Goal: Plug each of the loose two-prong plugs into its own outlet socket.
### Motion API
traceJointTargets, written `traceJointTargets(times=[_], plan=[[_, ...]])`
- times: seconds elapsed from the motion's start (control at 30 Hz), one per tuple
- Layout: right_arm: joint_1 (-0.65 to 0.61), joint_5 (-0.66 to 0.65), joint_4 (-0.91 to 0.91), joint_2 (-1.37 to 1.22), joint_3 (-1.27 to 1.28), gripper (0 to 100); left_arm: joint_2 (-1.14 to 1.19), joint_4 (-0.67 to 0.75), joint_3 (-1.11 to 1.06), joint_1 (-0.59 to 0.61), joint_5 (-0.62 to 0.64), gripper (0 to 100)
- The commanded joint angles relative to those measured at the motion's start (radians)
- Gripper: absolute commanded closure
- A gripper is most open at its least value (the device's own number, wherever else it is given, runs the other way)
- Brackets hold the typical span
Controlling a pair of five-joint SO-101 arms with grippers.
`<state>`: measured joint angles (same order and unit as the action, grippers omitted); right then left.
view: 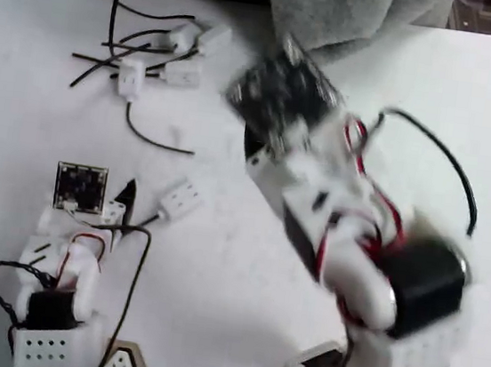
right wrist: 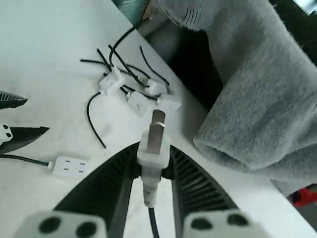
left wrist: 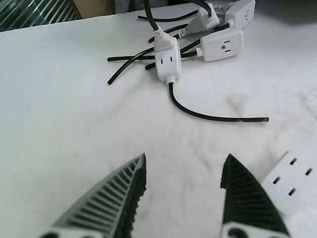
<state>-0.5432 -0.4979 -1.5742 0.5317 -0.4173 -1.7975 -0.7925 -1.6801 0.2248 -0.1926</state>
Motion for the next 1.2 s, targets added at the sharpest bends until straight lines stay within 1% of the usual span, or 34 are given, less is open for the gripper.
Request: traceJointTargets(times=[0.0,0.13,0.2,0.3,0.47,0.53,0.6,0.7,0.83,0.93,1.07,1.17], plan=[[-0.012,-0.005,0.196,0.205,0.295,97.9,-0.012,0.006,0.006,0.008,-0.008,75],[-0.012,-0.002,0.455,0.404,0.663,97.9,-0.012,0.006,0.009,0.008,-0.006,75],[-0.010,0.029,0.575,0.475,0.816,97.9,-0.013,0.008,0.009,0.008,-0.006,75],[-0.002,0.094,0.688,0.496,0.945,97.9,-0.013,0.008,0.009,0.008,-0.006,75],[0.028,0.146,0.765,0.550,1.025,97.9,-0.013,0.064,-0.006,0.007,-0.002,75],[0.035,0.147,0.776,0.598,1.071,97.9,-0.012,0.115,-0.012,-0.002,0.002,75],[0.036,0.146,0.817,0.647,1.143,97.9,-0.012,0.193,-0.012,-0.031,0.040,75],[0.039,0.143,0.892,0.691,1.263,97.9,-0.012,0.348,-0.012,-0.104,0.115,75],[0.039,0.143,0.966,0.697,1.349,97.9,-0.012,0.497,-0.009,-0.202,0.127,74],[0.035,0.144,0.992,0.696,1.372,97.9,-0.012,0.542,0.017,-0.237,0.127,74],[0.033,0.147,1.004,0.691,1.395,97.9,-0.012,0.548,0.101,-0.309,0.127,74],[0.033,0.147,1.020,0.633,1.393,97.9,-0.012,0.548,0.163,-0.366,0.127,74]])
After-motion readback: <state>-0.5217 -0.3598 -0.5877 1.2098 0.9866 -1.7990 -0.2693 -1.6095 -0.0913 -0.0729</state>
